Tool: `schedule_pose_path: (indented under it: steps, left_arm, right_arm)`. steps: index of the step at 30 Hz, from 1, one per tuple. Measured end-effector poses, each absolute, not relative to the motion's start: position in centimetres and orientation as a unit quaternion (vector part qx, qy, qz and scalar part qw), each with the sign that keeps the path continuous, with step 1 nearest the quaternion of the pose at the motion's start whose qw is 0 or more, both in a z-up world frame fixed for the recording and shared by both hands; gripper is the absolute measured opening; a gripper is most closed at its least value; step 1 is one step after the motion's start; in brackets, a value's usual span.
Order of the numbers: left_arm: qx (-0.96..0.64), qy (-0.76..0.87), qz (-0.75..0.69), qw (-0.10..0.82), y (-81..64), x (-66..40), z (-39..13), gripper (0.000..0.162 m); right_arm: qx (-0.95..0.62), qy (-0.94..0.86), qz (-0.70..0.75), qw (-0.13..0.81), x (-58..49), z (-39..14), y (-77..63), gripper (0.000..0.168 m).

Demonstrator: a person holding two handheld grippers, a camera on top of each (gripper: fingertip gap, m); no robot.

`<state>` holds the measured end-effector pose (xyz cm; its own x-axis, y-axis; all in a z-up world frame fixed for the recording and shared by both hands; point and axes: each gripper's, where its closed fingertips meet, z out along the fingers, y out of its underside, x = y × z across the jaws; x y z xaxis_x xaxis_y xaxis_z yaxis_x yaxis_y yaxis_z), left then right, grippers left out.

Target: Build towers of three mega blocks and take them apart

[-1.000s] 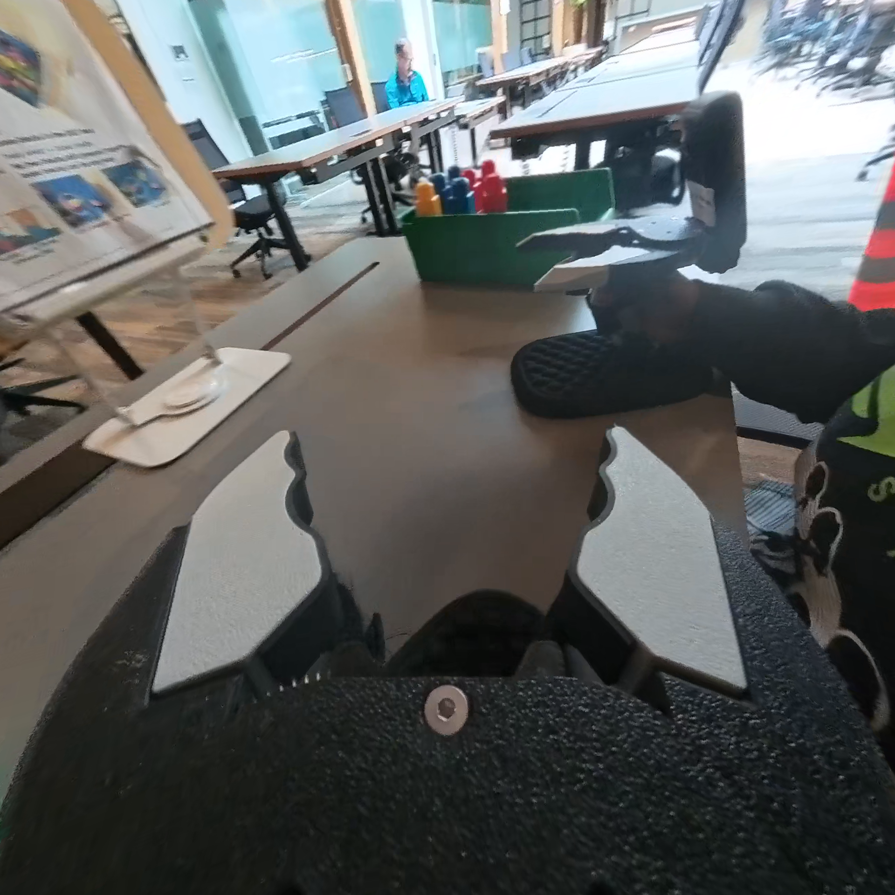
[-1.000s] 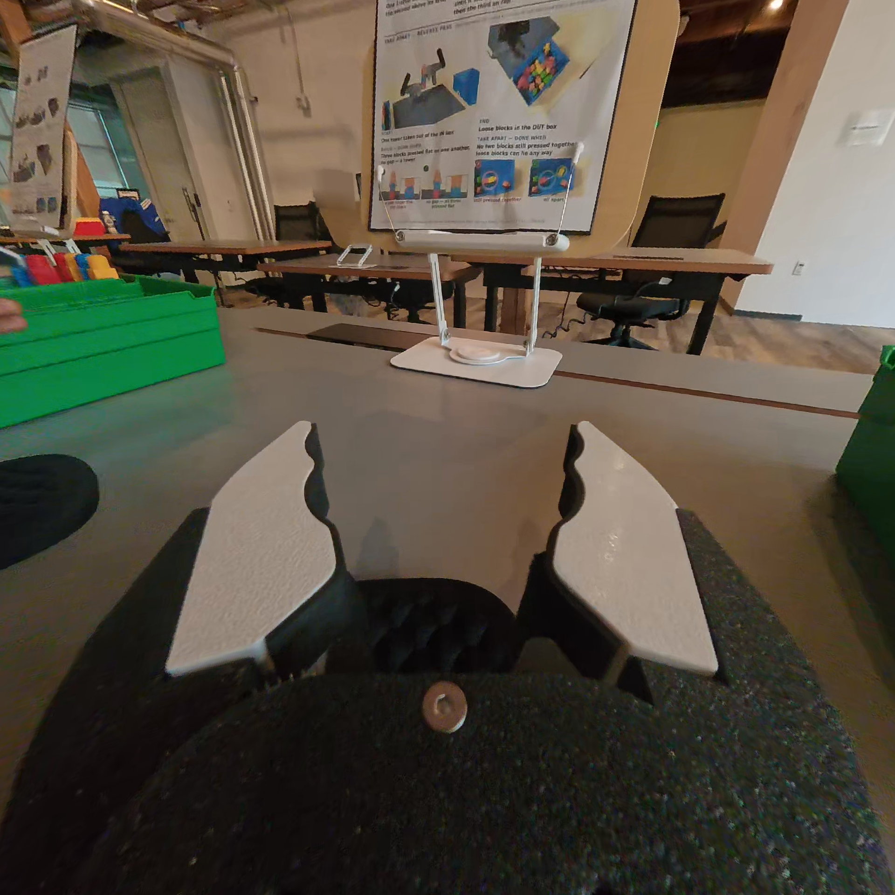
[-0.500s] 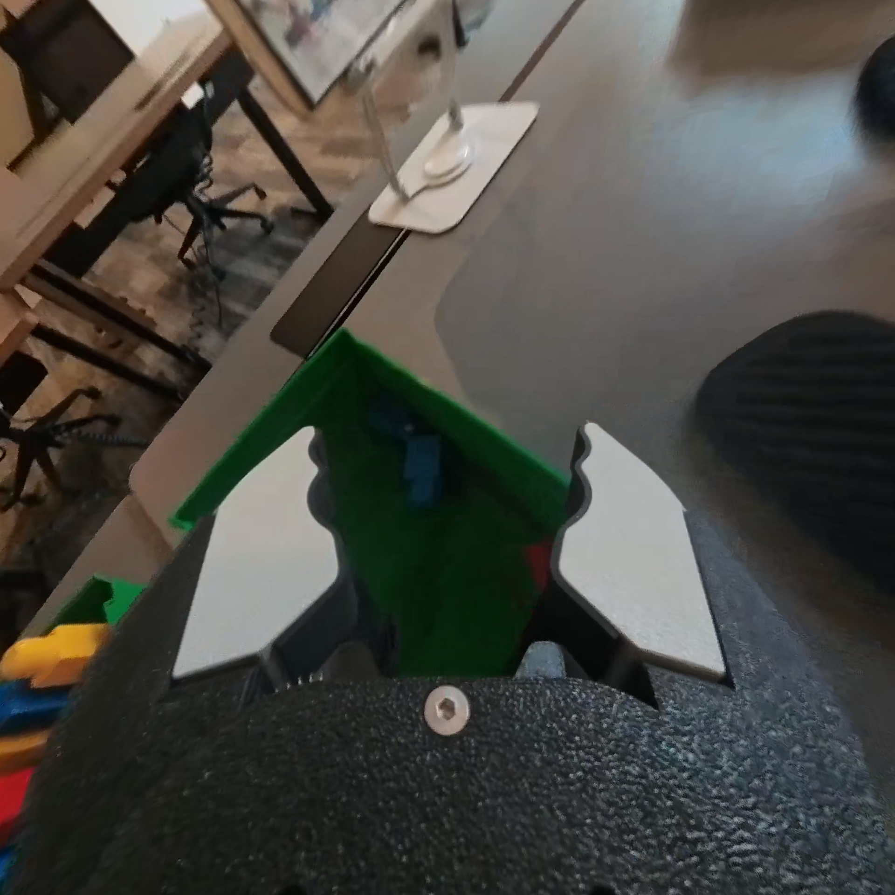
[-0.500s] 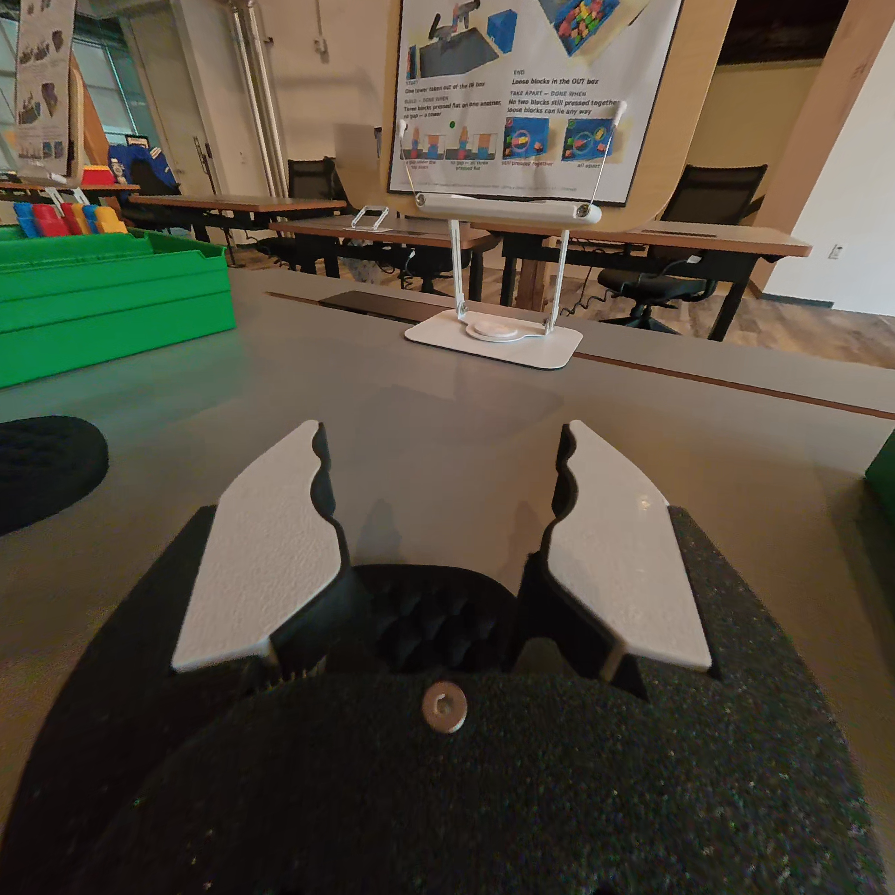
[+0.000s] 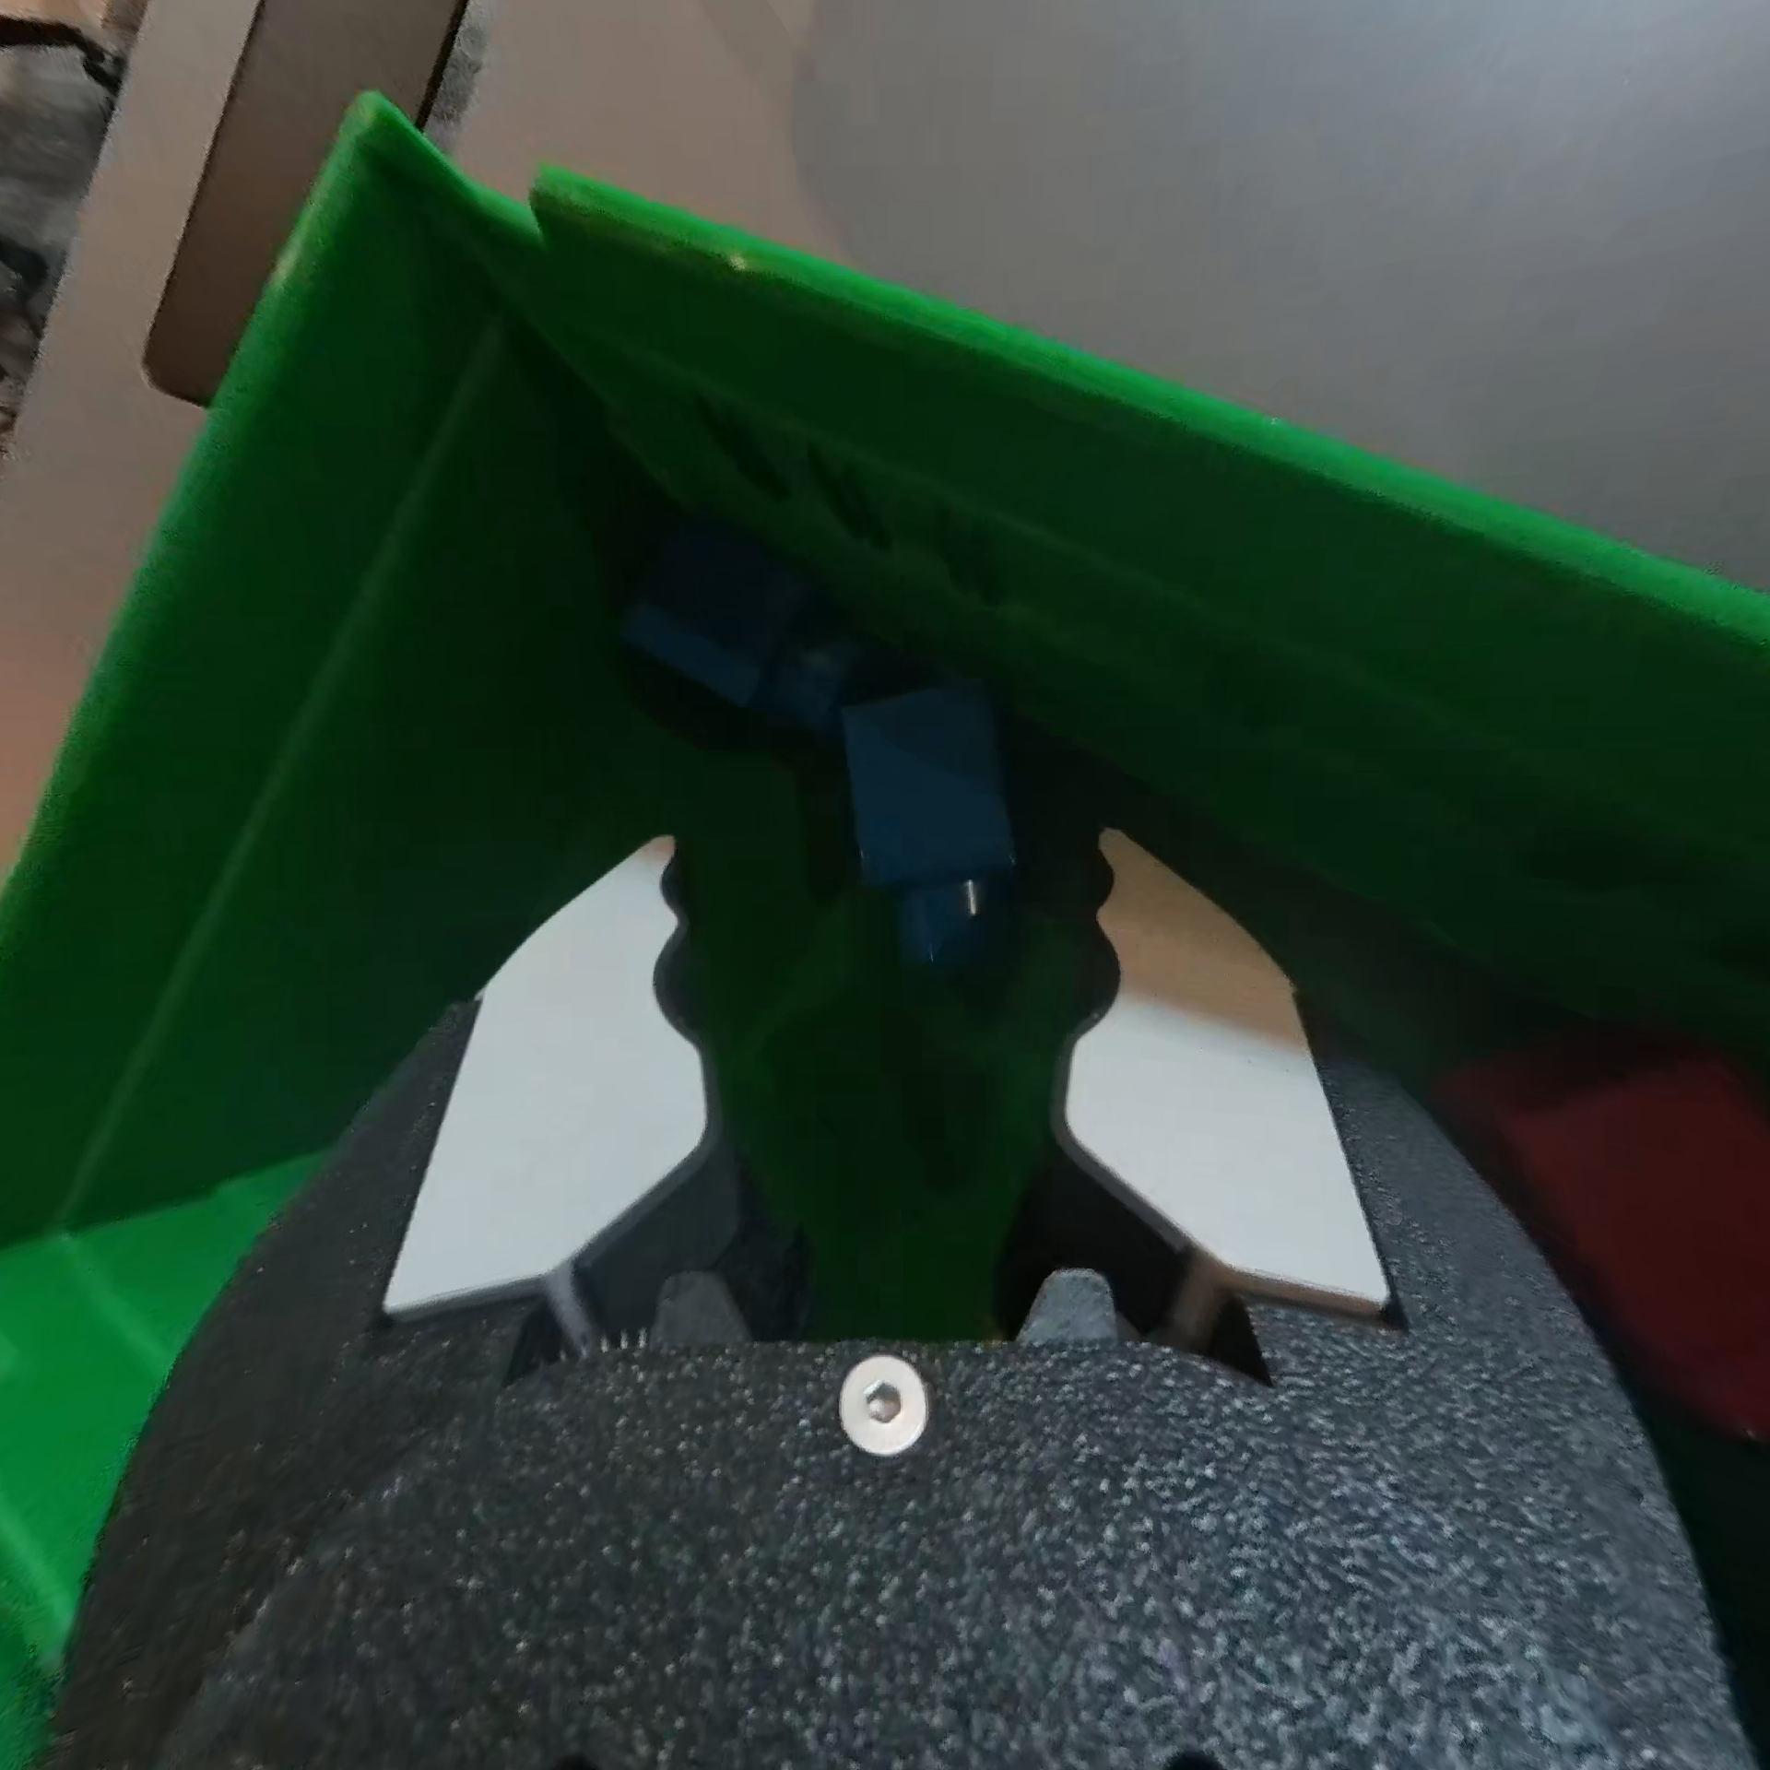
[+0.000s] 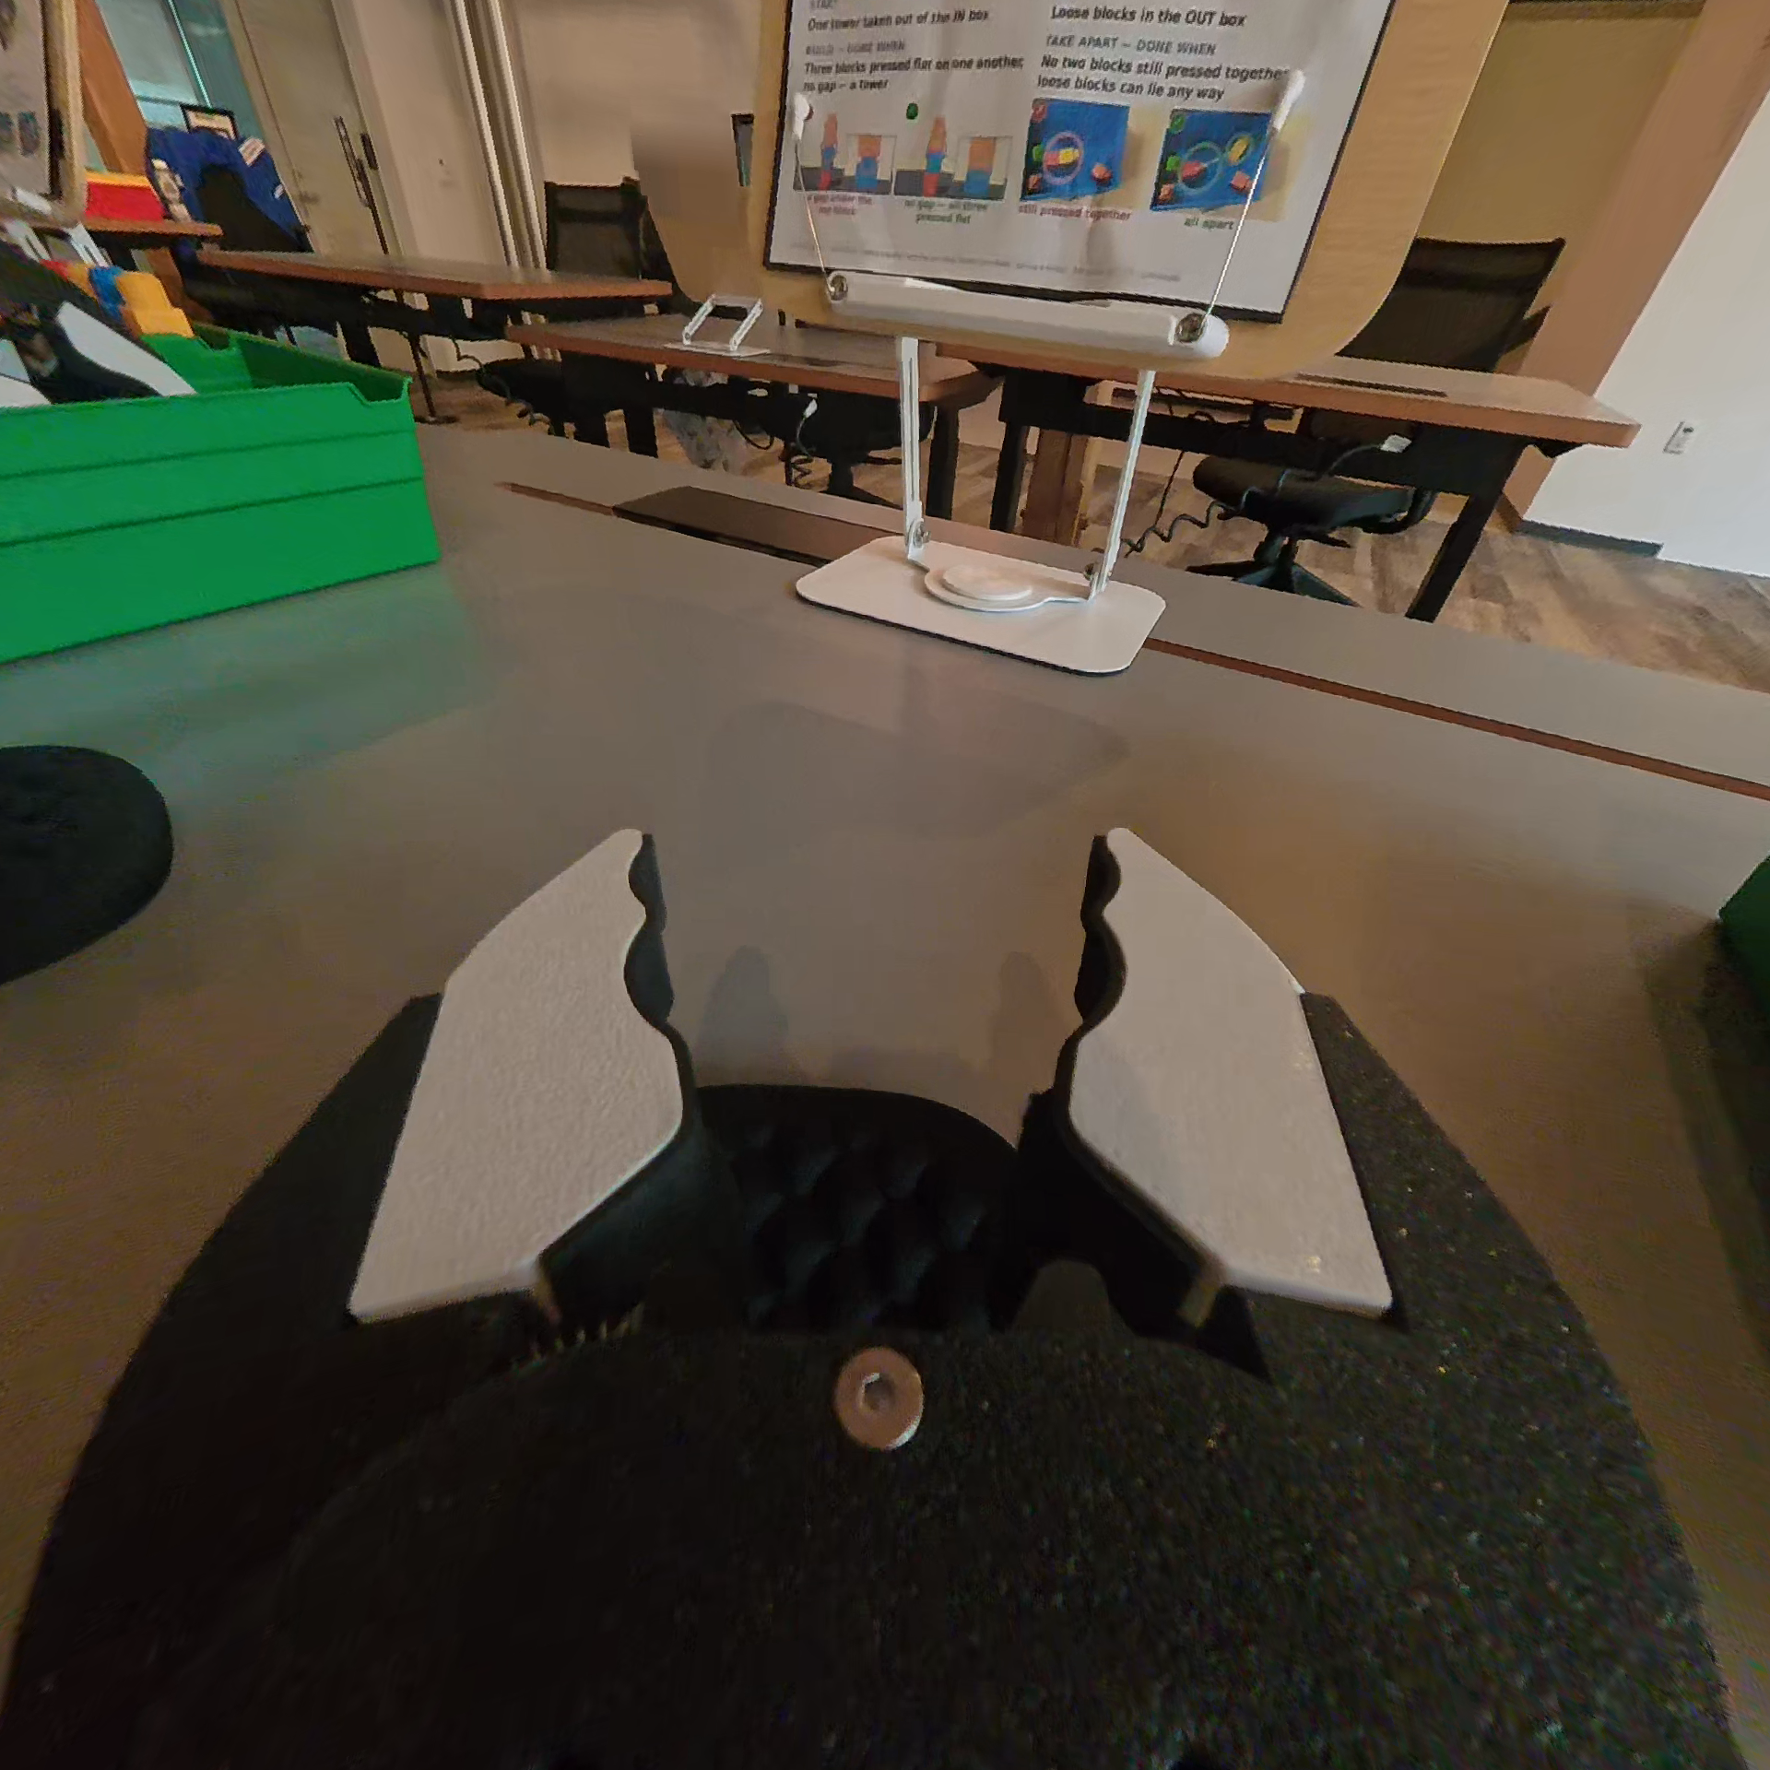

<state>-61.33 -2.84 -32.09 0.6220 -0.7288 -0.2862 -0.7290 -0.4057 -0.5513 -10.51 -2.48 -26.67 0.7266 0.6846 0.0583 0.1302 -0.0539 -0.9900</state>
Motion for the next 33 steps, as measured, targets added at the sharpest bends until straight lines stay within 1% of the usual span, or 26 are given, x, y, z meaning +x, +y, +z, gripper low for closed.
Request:
schedule_pose_path:
  steps: [4, 6, 7, 8, 9, 12, 15, 17, 20, 23, 25, 27, 29, 33]
  left_arm:
    - [-0.839, 0.443, -0.02, 0.317, -2.5, -60.9, -33.8, 0.073]
    - [-0.839, 0.443, -0.028, 0.314, -2.5, -60.7, -34.6, 0.067]
    - [-0.837, 0.441, -0.039, 0.321, -2.4, -60.4, -34.7, 0.062]
    - [-0.835, 0.44, -0.048, 0.327, -2.4, -60.1, -34.7, 0.049]
    - [-0.834, 0.442, -0.051, 0.327, -2.4, -60.1, -34.8, 0.04]
    - [-0.833, 0.441, -0.048, 0.332, -2.7, -60.2, -34.2, 0.038]
    - [-0.828, 0.426, -0.022, 0.363, -2.8, -60.8, -31.7, 0.038]
    - [-0.821, 0.407, 0.001, 0.401, -2.7, -61.2, -29.0, 0.037]
    - [-0.793, 0.367, 0.022, 0.487, -3.0, -60.6, -23.4, 0.037]
    - [-0.742, 0.347, 0.0, 0.573, -4.3, -57.2, -17.7, 0.037]
    - [-0.709, 0.355, -0.036, 0.609, -5.7, -53.2, -15.3, 0.037]
    - [-0.68, 0.378, -0.081, 0.623, -7.2, -48.5, -14.3, 0.037]
    - [-0.66, 0.408, -0.118, 0.619, -8.5, -43.8, -14.4, 0.037]
    - [-0.648, 0.469, -0.177, 0.574, -9.9, -35.6, -17.6, 0.037]
  right_arm:
    - [-0.693, -0.298, 0.216, 0.62, -10.6, -26.8, -2.5, 0.084]
    - [-0.692, -0.299, 0.214, 0.621, -10.6, -26.8, -2.5, 0.083]
    - [-0.692, -0.299, 0.214, 0.622, -10.6, -26.8, -2.5, 0.083]
    - [-0.691, -0.299, 0.214, 0.622, -10.6, -26.8, -2.5, 0.083]
    - [-0.691, -0.299, 0.215, 0.622, -10.6, -26.7, -2.5, 0.083]
    - [-0.689, -0.302, 0.217, 0.622, -10.6, -26.7, -2.6, 0.083]
    - [-0.687, -0.307, 0.218, 0.621, -10.8, -26.7, -2.8, 0.082]
    - [-0.687, -0.314, 0.219, 0.618, -10.9, -26.8, -2.9, 0.082]
    - [-0.687, -0.328, 0.219, 0.611, -11.3, -27.1, -3.1, 0.081]
    - [-0.688, -0.343, 0.216, 0.602, -11.6, -27.4, -3.2, 0.081]
    - [-0.688, -0.354, 0.212, 0.597, -11.9, -27.6, -3.4, 0.081]
    - [-0.688, -0.366, 0.208, 0.591, -12.2, -27.9, -3.5, 0.08]
    - [-0.687, -0.381, 0.205, 0.584, -12.5, -28.2, -3.8, 0.08]
    - [-0.684, -0.41, 0.197, 0.57, -13.1, -28.8, -4.2, 0.08]
